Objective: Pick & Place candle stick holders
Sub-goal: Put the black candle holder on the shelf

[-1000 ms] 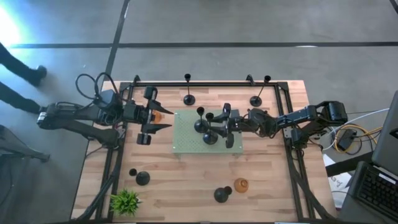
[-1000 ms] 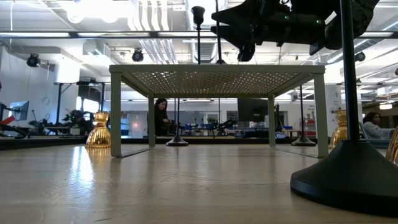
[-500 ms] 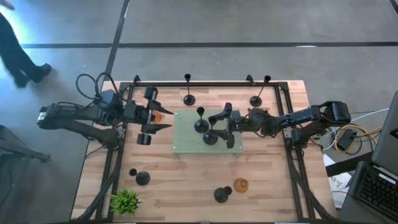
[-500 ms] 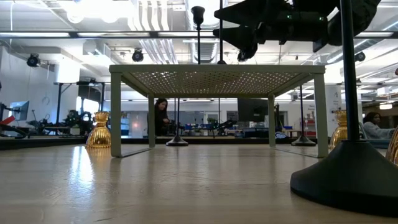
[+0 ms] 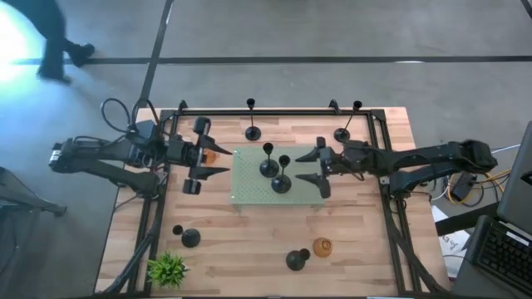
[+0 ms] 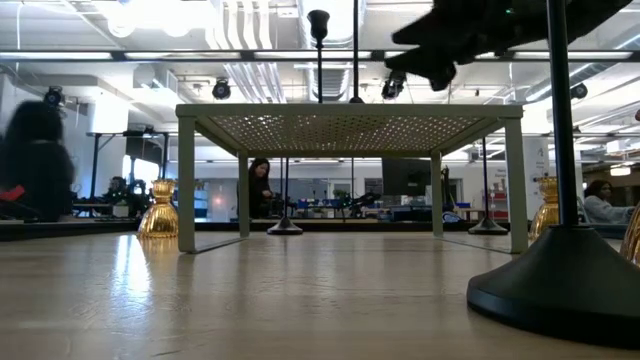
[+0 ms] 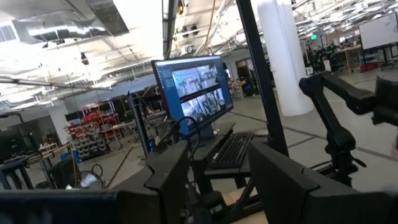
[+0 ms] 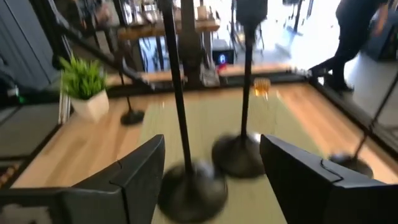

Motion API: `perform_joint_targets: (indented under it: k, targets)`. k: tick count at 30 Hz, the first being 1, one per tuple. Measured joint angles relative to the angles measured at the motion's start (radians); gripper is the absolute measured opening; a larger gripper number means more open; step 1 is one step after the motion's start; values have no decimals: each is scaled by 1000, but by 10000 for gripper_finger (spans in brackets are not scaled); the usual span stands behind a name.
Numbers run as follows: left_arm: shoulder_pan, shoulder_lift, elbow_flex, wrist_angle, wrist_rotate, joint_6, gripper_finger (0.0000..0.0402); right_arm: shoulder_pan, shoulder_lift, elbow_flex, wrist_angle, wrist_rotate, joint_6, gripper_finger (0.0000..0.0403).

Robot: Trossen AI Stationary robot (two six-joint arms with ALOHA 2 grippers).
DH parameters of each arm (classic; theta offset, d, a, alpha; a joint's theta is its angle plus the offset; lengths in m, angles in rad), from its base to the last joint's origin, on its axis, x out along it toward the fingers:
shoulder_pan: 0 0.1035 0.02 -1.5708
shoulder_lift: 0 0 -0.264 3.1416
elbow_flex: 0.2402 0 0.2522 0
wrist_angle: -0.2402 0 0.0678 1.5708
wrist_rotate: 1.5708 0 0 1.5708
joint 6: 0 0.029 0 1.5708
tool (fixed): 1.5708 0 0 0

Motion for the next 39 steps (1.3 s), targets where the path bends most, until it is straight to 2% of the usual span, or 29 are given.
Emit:
perform_joint_targets:
  k: [3,8,15,23,39]
  targets:
    - [0,-9,1,-26,0,-4,174,0,-35,-2,-105,0,35,231]
    - [0,-12,1,-146,-17,-16,174,14,-18,-30,-140,-3,76,194]
    - [0,-34,1,-408,-199,-99,170,51,2,-35,-140,-9,71,123]
    - [0,-42,1,-442,-203,-127,163,53,69,-34,-106,16,97,17]
    - [0,-42,1,-443,-206,-127,163,57,194,14,-92,12,126,8]
